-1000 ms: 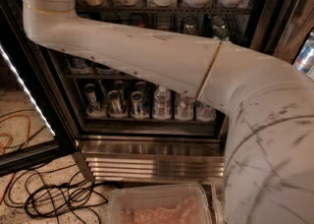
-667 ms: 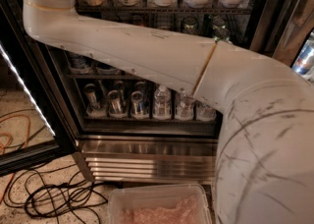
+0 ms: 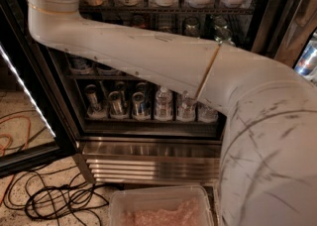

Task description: Pick orange can from top shelf of fridge

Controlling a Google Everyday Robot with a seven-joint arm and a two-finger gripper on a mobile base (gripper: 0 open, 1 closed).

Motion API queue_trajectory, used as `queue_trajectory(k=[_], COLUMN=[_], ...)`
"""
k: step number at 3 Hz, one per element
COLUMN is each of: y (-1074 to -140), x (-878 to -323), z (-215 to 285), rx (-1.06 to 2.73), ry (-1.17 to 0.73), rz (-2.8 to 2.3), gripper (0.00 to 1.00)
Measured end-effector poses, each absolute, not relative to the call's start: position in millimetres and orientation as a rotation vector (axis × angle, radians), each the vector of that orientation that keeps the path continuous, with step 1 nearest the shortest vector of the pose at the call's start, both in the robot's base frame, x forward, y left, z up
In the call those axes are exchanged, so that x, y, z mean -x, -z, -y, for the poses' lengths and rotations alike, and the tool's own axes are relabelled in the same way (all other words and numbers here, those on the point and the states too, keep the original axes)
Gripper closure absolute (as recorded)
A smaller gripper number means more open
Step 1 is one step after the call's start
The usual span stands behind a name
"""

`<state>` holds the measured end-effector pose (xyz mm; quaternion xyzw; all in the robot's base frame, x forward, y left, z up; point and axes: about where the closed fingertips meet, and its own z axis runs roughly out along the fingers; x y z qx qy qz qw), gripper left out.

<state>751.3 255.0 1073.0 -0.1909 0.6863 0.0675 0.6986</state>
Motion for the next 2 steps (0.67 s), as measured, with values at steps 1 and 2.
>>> queue_trajectory(k=[1,2], y=[-1073.0,-1073.0], x=[-751.3,-751.3], z=[-255.0,-255.0], rx=[0.426,0.426], ry=[-0.15,-0.15], rz=[-1.53,-1.53], gripper=[0.97,1.0])
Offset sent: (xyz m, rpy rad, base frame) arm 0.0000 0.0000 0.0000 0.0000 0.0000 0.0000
